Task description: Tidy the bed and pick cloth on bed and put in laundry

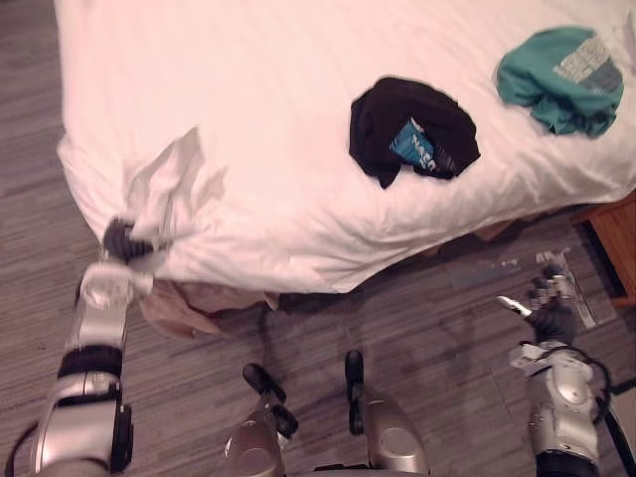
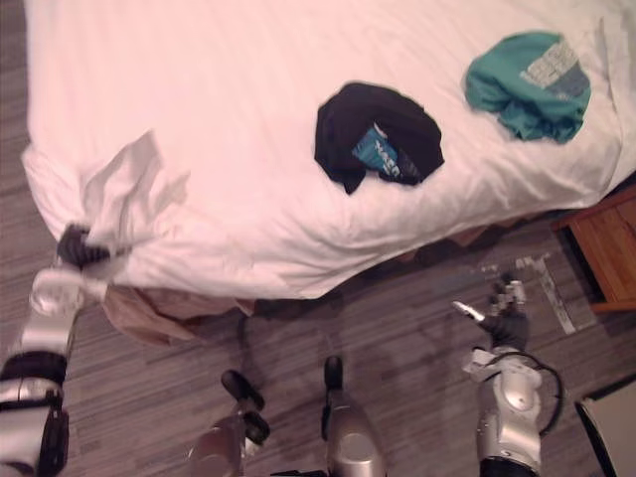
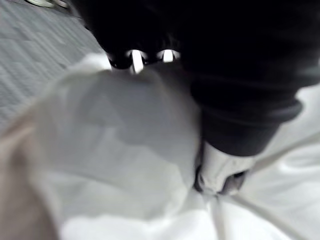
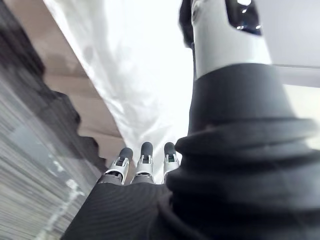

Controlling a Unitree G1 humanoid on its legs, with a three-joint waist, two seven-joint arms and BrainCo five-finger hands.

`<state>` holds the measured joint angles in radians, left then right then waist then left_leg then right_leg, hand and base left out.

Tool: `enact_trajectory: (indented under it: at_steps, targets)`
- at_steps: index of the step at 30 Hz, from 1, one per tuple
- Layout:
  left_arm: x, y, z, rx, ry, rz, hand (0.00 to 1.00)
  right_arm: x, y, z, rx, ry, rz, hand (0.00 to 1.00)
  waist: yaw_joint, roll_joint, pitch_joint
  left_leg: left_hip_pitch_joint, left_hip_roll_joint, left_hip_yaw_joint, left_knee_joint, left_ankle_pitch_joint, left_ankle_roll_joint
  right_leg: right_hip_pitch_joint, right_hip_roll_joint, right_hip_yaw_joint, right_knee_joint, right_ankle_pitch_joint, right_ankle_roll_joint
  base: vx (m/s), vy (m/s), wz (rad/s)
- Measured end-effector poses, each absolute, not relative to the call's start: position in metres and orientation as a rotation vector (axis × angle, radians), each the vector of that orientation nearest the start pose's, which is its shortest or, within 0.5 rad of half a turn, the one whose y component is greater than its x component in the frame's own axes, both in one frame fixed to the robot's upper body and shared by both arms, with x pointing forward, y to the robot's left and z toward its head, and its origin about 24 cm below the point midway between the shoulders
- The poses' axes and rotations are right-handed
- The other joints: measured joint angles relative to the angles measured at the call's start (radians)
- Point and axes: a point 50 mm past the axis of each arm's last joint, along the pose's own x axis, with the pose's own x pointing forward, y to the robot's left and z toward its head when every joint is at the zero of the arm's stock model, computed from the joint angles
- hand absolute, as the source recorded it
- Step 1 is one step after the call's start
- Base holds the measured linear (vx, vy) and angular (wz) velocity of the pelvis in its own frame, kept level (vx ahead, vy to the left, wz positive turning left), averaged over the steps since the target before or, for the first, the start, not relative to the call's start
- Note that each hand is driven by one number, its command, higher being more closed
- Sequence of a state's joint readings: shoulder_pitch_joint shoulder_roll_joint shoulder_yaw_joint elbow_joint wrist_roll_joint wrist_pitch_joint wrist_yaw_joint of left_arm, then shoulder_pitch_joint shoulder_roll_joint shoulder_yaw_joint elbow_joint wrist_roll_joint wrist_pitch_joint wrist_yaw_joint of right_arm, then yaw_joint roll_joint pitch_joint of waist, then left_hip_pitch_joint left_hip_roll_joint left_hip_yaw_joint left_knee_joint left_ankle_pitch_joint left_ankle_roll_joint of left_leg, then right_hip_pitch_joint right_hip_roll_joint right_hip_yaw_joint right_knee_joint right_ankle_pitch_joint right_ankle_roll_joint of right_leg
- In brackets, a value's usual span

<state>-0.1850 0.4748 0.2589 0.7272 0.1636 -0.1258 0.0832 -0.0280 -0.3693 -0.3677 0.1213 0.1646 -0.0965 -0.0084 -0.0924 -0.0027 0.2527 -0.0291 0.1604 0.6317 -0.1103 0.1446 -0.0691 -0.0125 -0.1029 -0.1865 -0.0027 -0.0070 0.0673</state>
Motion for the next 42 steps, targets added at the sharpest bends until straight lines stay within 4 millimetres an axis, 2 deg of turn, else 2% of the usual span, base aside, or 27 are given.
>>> enact_trajectory:
  at_steps: [2, 3, 4, 5, 7, 8, 9, 10, 12, 13, 14, 15, 16, 17, 18, 19, 21, 23, 24, 25, 28, 29, 30, 32, 37, 39, 42]
  targets:
    - [0.234, 0.326, -0.023, 0.434, 0.421, 0.420, 0.00, 0.266, -0.283, 0.111, -0.290, -0.200, -0.242, 0.00, 0.016, 0.014, -0.029, 0.015, -0.006, -0.054, 0.000, -0.004, -0.004, 0.019, -0.006, -0.013, -0.001, -0.005, 0.006, 0.06, -0.006, 0.08]
    - [0.227, 0.326, -0.032, 0.412, 0.455, 0.432, 0.00, 0.272, -0.277, 0.120, -0.313, -0.226, -0.208, 0.00, 0.020, 0.020, -0.035, 0.015, -0.007, -0.073, -0.001, -0.007, -0.008, 0.020, -0.006, -0.014, -0.001, -0.006, 0.007, 0.05, -0.018, 0.01]
    - [0.211, 0.324, -0.049, 0.361, 0.521, 0.466, 0.00, 0.283, -0.267, 0.135, -0.352, -0.266, -0.145, 0.00, 0.024, 0.027, -0.042, 0.016, -0.011, -0.100, -0.001, -0.009, -0.011, 0.027, -0.007, -0.021, -0.001, -0.008, 0.010, 0.06, -0.013, 0.23]
    - [0.195, 0.320, -0.065, 0.299, 0.578, 0.519, 0.00, 0.294, -0.259, 0.146, -0.384, -0.268, -0.083, 1.00, 0.038, 0.026, -0.043, 0.029, -0.016, -0.124, 0.000, -0.009, -0.012, 0.052, -0.009, -0.041, 0.000, -0.016, 0.014, 0.07, -0.008, 0.48]
    - [0.167, 0.324, -0.082, 0.285, 0.683, 0.592, 0.00, 0.305, -0.247, 0.150, -0.411, -0.246, 0.004, 1.00, 0.055, 0.020, -0.064, 0.032, -0.017, -0.156, 0.000, -0.010, -0.014, 0.072, -0.013, -0.074, 0.008, -0.035, 0.014, 0.05, -0.006, 0.53]
    - [0.135, 0.329, -0.096, 0.292, 0.812, 0.653, 0.00, 0.314, -0.233, 0.154, -0.420, -0.247, 0.081, 1.00, 0.062, 0.018, -0.074, 0.029, -0.017, -0.175, -0.001, -0.010, -0.014, 0.075, -0.015, -0.083, 0.016, -0.045, 0.012, 0.04, -0.009, 0.35]
    - [0.120, 0.332, -0.102, 0.289, 0.873, 0.681, 0.00, 0.318, -0.227, 0.157, -0.418, -0.248, 0.116, 1.00, 0.069, 0.018, -0.075, 0.029, -0.017, -0.179, -0.001, -0.010, -0.014, 0.077, -0.015, -0.087, 0.018, -0.048, 0.012, 0.04, -0.007, 0.32]
    - [0.072, 0.333, -0.120, 0.253, 1.077, 0.746, 0.00, 0.330, -0.209, 0.160, -0.415, -0.235, 0.213, 1.00, 0.097, 0.020, -0.076, 0.023, -0.019, -0.194, -0.001, -0.011, -0.015, 0.078, -0.016, -0.098, 0.018, -0.050, 0.010, 0.02, -0.004, 0.30]
    - [0.028, 0.329, -0.130, 0.206, 1.244, 0.797, 0.00, 0.343, -0.193, 0.162, -0.437, -0.195, 0.306, 1.00, 0.121, 0.024, -0.074, -0.004, -0.025, -0.234, 0.000, -0.003, -0.018, 0.075, -0.017, -0.132, 0.018, -0.053, 0.006, 0.00, 0.008, 0.49]
    - [0.020, 0.327, -0.132, 0.185, 1.272, 0.812, 0.00, 0.345, -0.189, 0.164, -0.442, -0.190, 0.326, 1.00, 0.134, 0.026, -0.073, -0.013, -0.029, -0.242, 0.000, 0.000, -0.017, 0.070, -0.017, -0.138, 0.020, -0.053, 0.006, -0.02, 0.026, 0.48]
    - [0.008, 0.322, -0.135, 0.134, 1.308, 0.837, 0.00, 0.350, -0.179, 0.170, -0.458, -0.191, 0.374, 1.00, 0.163, 0.033, -0.068, -0.038, -0.031, -0.260, 0.000, 0.010, -0.015, 0.048, -0.018, -0.149, 0.031, -0.055, 0.002, -0.05, 0.034, 0.48]
    - [0.003, 0.317, -0.138, 0.094, 1.325, 0.839, 0.00, 0.355, -0.165, 0.180, -0.474, -0.215, 0.422, 1.00, 0.172, 0.044, -0.056, -0.066, -0.031, -0.280, 0.003, 0.021, -0.010, 0.028, -0.020, -0.168, 0.045, -0.059, -0.003, -0.04, 0.026, 0.50]
    - [0.003, 0.314, -0.140, 0.076, 1.327, 0.835, 0.00, 0.358, -0.156, 0.186, -0.480, -0.232, 0.445, 1.00, 0.177, 0.053, -0.045, -0.080, -0.031, -0.290, 0.005, 0.028, -0.008, 0.012, -0.021, -0.176, 0.055, -0.060, -0.004, -0.08, 0.031, 0.45]
    - [0.006, 0.310, -0.142, 0.045, 1.317, 0.807, 0.00, 0.361, -0.140, 0.201, -0.481, -0.276, 0.481, 1.00, 0.195, 0.064, -0.021, -0.112, -0.031, -0.298, 0.005, 0.041, -0.004, -0.021, -0.022, -0.182, 0.080, -0.065, -0.008, -0.12, 0.040, 0.33]
    - [0.019, 0.307, -0.143, 0.025, 1.267, 0.766, 0.00, 0.363, -0.124, 0.218, -0.476, -0.332, 0.517, 1.00, 0.203, 0.075, 0.013, -0.151, -0.029, -0.320, 0.005, 0.049, 0.000, -0.064, -0.023, -0.192, 0.111, -0.071, -0.011, -0.14, 0.048, 0.25]
    - [0.022, 0.306, -0.143, 0.024, 1.255, 0.757, 0.00, 0.363, -0.121, 0.221, -0.470, -0.341, 0.524, 1.00, 0.203, 0.077, 0.022, -0.157, -0.029, -0.322, 0.005, 0.051, 0.000, -0.071, -0.024, -0.195, 0.118, -0.072, -0.012, -0.15, 0.045, 0.27]
    - [0.053, 0.306, -0.137, 0.030, 1.115, 0.705, 0.00, 0.364, -0.106, 0.237, -0.442, -0.387, 0.546, 1.00, 0.206, 0.082, 0.082, -0.206, -0.031, -0.341, 0.004, 0.064, -0.002, -0.132, -0.036, -0.211, 0.177, -0.090, -0.012, -0.11, 0.035, 0.25]
    - [0.098, 0.304, -0.122, 0.052, 0.923, 0.599, 0.00, 0.364, -0.096, 0.249, -0.441, -0.403, 0.545, 1.00, 0.207, 0.091, 0.144, -0.262, -0.037, -0.362, 0.005, 0.083, 0.005, -0.204, -0.058, -0.221, 0.243, -0.103, -0.013, -0.12, 0.040, 0.25]
    - [0.109, 0.302, -0.117, 0.064, 0.876, 0.565, 0.00, 0.365, -0.094, 0.249, -0.425, -0.397, 0.546, 1.00, 0.207, 0.096, 0.151, -0.282, -0.041, -0.369, 0.005, 0.089, 0.007, -0.226, -0.064, -0.225, 0.256, -0.105, -0.011, -0.08, 0.040, 0.27]
    - [0.133, 0.295, -0.109, 0.087, 0.784, 0.487, 0.00, 0.370, -0.094, 0.245, -0.423, -0.359, 0.540, 1.00, 0.211, 0.109, 0.158, -0.322, -0.051, -0.375, 0.005, 0.097, 0.012, -0.274, -0.081, -0.229, 0.290, -0.113, -0.007, -0.03, 0.034, 0.21]
    - [0.165, 0.275, -0.098, 0.112, 0.668, 0.365, 0.00, 0.379, -0.098, 0.226, -0.434, -0.250, 0.523, 1.00, 0.225, 0.139, 0.172, -0.359, -0.071, -0.386, 0.005, 0.103, 0.019, -0.322, -0.109, -0.234, 0.329, -0.122, 0.002, 0.00, 0.044, 0.18]
    - [0.178, 0.266, -0.093, 0.101, 0.623, 0.312, 0.00, 0.383, -0.101, 0.215, -0.435, -0.192, 0.512, 1.00, 0.232, 0.154, 0.179, -0.376, -0.078, -0.387, 0.005, 0.104, 0.020, -0.340, -0.118, -0.233, 0.339, -0.123, 0.004, 0.03, 0.045, 0.13]
    - [0.189, 0.256, -0.088, 0.082, 0.574, 0.270, 0.00, 0.384, -0.101, 0.217, -0.419, -0.202, 0.515, 1.00, 0.236, 0.176, 0.189, -0.393, -0.085, -0.391, 0.006, 0.108, 0.025, -0.360, -0.127, -0.234, 0.349, -0.125, 0.008, 0.02, 0.035, 0.10]
    - [0.195, 0.249, -0.084, 0.065, 0.538, 0.240, 0.00, 0.385, -0.101, 0.223, -0.381, -0.219, 0.534, 1.00, 0.235, 0.190, 0.195, -0.406, -0.088, -0.388, 0.006, 0.109, 0.027, -0.378, -0.131, -0.229, 0.354, -0.125, 0.008, 0.02, 0.024, -0.02]
    - [0.215, 0.224, -0.073, 0.035, 0.425, 0.106, 0.00, 0.397, -0.109, 0.212, -0.267, -0.194, 0.628, 1.00, 0.230, 0.238, 0.192, -0.405, -0.094, -0.377, 0.006, 0.110, 0.029, -0.405, -0.146, -0.211, 0.391, -0.148, 0.010, 0.01, 0.000, -0.04]
    - [0.223, 0.213, -0.067, 0.017, 0.377, 0.053, 0.00, 0.401, -0.113, 0.209, -0.274, -0.184, 0.653, 1.00, 0.225, 0.262, 0.190, -0.393, -0.096, -0.375, 0.006, 0.111, 0.031, -0.400, -0.149, -0.208, 0.400, -0.155, 0.009, 0.00, -0.014, -0.03]
    - [0.230, 0.199, -0.059, -0.031, 0.322, 0.001, 0.00, 0.406, -0.114, 0.197, -0.321, -0.121, 0.670, 1.00, 0.214, 0.285, 0.183, -0.355, -0.106, -0.368, 0.006, 0.117, 0.041, -0.371, -0.161, -0.201, 0.409, -0.165, 0.015, 0.00, 0.000, 0.00]
